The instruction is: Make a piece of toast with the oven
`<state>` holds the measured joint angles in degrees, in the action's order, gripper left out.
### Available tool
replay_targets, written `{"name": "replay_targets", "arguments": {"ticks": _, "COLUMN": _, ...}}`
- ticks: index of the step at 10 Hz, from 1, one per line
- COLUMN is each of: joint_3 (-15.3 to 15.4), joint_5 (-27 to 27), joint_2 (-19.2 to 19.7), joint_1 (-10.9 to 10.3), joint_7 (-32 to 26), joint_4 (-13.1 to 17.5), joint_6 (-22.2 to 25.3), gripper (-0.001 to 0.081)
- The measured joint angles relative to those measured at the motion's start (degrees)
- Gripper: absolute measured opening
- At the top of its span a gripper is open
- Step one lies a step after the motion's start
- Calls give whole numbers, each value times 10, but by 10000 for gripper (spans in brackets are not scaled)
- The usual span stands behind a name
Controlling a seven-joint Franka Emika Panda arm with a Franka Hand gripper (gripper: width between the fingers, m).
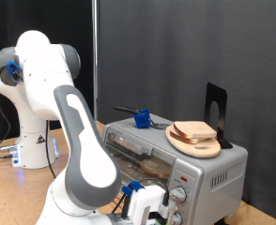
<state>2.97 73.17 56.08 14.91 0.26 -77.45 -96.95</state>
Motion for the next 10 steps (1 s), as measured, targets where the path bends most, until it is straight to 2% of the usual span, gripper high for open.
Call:
{"name": "replay_targets", "arguments": {"ticks": 5, "joint_3": 0, "joint_5": -1, "joint_2": -6, "joint_1": -17, "joint_7": -18, "joint_4": -34, "joint_6": -11, "gripper": 800}}
{"name": "replay_targets", "arguments": {"ticks": 8, "joint_3": 1, "joint_5": 5, "joint_2": -14, "joint_1": -20, "joint_7": -40, "joint_4": -54, "joint_6": -14, "gripper": 791}}
{"name": "replay_targets", "arguments": {"ticks": 9, "joint_3": 1, "joint_5": 10, "joint_2": -21, "joint_1": -20, "joint_7": -44, "joint_4": -63, "joint_6": -14, "gripper": 631}}
{"name": "replay_targets", "arguments": {"ticks": 10, "joint_3": 1, "joint_5": 12, "joint_2": -28, "joint_1": -20, "joint_7": -46, "joint_4": -70, "joint_6": -14, "gripper": 631}}
